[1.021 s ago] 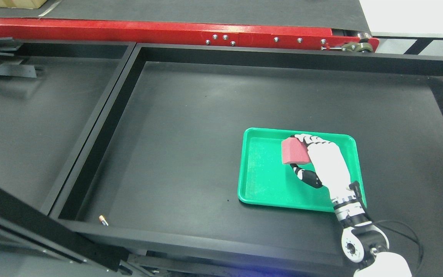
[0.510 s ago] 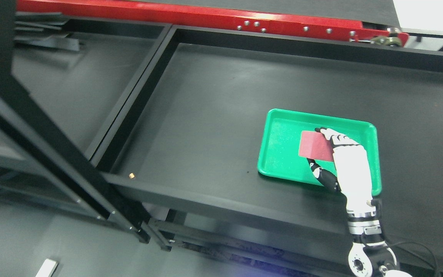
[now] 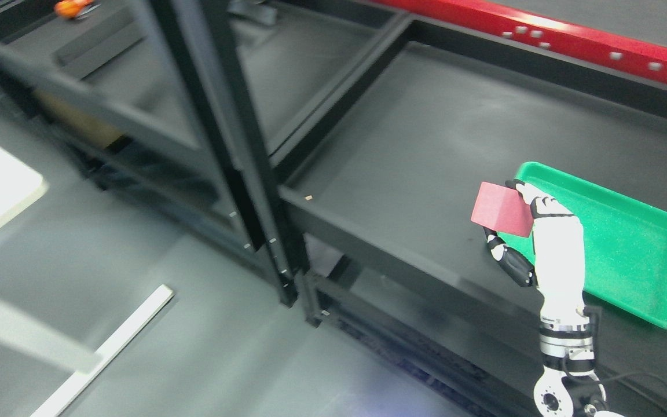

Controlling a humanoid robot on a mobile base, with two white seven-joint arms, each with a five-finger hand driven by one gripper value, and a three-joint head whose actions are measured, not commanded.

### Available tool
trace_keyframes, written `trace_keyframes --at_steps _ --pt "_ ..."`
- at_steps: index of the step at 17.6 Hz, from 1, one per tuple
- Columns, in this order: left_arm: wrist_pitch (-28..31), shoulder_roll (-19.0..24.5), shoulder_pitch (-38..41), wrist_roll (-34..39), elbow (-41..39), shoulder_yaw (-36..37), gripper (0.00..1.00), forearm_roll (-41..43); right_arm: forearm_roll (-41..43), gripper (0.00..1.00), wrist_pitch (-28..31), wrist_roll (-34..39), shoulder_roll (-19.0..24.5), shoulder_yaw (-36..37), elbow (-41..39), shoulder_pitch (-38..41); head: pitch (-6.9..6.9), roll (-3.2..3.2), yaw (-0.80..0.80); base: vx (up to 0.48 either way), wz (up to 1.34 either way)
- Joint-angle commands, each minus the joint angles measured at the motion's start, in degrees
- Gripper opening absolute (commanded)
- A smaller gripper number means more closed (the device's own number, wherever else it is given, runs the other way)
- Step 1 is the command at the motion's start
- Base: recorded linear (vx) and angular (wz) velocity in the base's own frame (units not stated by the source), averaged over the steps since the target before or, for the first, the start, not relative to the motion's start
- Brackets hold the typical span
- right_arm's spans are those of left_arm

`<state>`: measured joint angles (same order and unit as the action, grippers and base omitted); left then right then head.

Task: Pick pink block from left shelf to tray
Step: 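Lift the pink cube out of the green tray with the right hand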

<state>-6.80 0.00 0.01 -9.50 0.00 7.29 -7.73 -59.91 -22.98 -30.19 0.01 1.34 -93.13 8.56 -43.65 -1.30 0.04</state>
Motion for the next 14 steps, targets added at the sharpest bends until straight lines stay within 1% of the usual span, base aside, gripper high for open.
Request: trace_keyframes --at_steps 1,8,14 --pt "0.03 1.0 1.14 0.01 -1.0 0.0 1.0 0.0 1.29 0.03 -0.05 -0.13 -1.01 2.17 -0.74 0.14 0.0 0.0 0.0 -0.187 0.85" --pt "0.03 1.0 1.14 0.01 -1.0 0.0 1.0 0.0 1.29 0.04 -0.05 -0.05 -1.01 2.26 -0.74 0.05 -0.01 0.0 0.0 -0.206 0.96" --pt "0.03 1.0 1.14 0.01 -1.0 0.0 1.0 0.0 1.29 0.04 -0.05 0.04 -1.01 2.26 -0.74 0.14 -0.01 0.0 0.0 -0.136 0.97"
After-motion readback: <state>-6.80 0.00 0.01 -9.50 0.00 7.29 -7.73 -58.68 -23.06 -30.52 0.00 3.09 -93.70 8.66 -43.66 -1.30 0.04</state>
